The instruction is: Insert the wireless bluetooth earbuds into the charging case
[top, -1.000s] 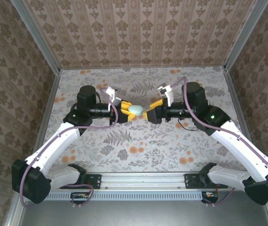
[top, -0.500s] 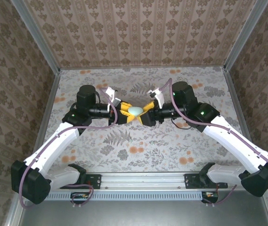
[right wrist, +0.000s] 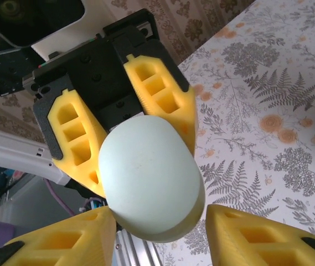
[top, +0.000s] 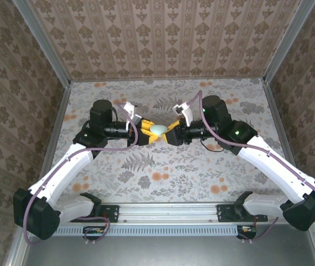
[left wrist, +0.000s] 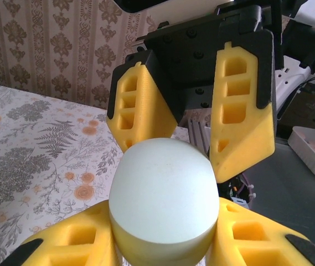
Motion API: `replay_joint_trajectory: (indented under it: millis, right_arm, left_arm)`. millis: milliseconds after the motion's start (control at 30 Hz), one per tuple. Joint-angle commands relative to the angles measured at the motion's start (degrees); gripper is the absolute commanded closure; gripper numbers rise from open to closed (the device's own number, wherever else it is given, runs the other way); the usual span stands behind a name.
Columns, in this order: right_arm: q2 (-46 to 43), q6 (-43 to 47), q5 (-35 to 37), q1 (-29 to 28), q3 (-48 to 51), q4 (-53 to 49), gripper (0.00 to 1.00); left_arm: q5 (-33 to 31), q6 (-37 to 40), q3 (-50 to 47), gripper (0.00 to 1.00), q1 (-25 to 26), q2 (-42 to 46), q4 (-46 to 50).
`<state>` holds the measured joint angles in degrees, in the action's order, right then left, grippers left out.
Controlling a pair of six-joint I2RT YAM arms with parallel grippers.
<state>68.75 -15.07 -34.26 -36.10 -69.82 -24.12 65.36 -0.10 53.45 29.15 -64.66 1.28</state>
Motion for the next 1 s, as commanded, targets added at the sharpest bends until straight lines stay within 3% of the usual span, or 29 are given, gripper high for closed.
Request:
replay_joint_trajectory:
  millis: [0,267,400,600,967]
  right_arm:
    - [0.55,-5.41,3.13,3.05,-0.48,3.37,0.49]
    - [0.55,-7.88,2.8,5.16,0.21,4.22,0.4]
    - [0.62,-7.45,-0.66,5.16,0.79,5.83,0.38]
    - [-3.08,-6.17,-5.58,4.75,5.2,13.03,0.25]
    - [-1.07,2.24,-6.18,0.44,1.88,7.17,0.19]
  left_arm:
    - [4.29,1.9,1.54,0.83,0.21,0.38,0.4]
    - [4.07,2.3,1.69,0.83,0.28,0.77,0.68]
    - [4.07,2.21,2.07,0.84,0.22,0.6,0.75]
    - [4.25,1.81,2.69,0.84,0.21,-0.02,1.06]
    - [5.21,1.24,3.7,0.84,0.41,-0.7,1.27]
